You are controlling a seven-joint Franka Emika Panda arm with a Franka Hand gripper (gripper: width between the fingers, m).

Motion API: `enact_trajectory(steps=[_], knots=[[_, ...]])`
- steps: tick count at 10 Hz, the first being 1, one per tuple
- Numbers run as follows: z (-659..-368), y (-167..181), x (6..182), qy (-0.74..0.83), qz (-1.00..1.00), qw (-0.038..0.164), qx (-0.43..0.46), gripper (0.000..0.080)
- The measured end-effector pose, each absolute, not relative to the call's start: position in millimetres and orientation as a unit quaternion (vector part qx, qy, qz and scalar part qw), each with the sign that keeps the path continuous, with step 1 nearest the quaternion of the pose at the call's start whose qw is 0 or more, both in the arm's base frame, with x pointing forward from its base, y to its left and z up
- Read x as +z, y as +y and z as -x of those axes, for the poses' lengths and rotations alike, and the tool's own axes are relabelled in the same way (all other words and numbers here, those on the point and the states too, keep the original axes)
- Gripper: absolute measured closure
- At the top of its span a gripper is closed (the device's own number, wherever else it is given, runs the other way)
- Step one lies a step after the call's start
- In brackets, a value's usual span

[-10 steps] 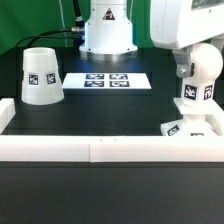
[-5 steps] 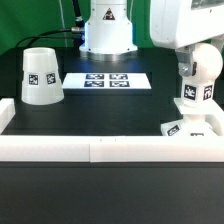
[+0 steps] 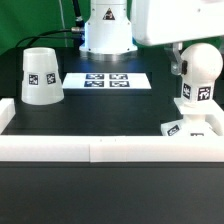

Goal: Assemble lamp

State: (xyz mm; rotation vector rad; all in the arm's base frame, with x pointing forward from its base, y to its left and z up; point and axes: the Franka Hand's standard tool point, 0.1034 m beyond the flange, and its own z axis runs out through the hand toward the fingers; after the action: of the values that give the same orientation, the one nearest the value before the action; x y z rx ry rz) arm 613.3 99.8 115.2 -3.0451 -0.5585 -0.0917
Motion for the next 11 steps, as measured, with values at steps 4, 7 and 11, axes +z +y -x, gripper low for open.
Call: enact_trajectory(steps=[4,7,11], knots=[[-614.3,98.0,115.5,0.011,0.999,0.032,-0.026,0.022],[-614.2,97.8,115.1,0.133,0.99,0.035,-0.022,0.022],[-612.7,98.7,114.4,0.298,0.954,0.04,-0.012,0.022]])
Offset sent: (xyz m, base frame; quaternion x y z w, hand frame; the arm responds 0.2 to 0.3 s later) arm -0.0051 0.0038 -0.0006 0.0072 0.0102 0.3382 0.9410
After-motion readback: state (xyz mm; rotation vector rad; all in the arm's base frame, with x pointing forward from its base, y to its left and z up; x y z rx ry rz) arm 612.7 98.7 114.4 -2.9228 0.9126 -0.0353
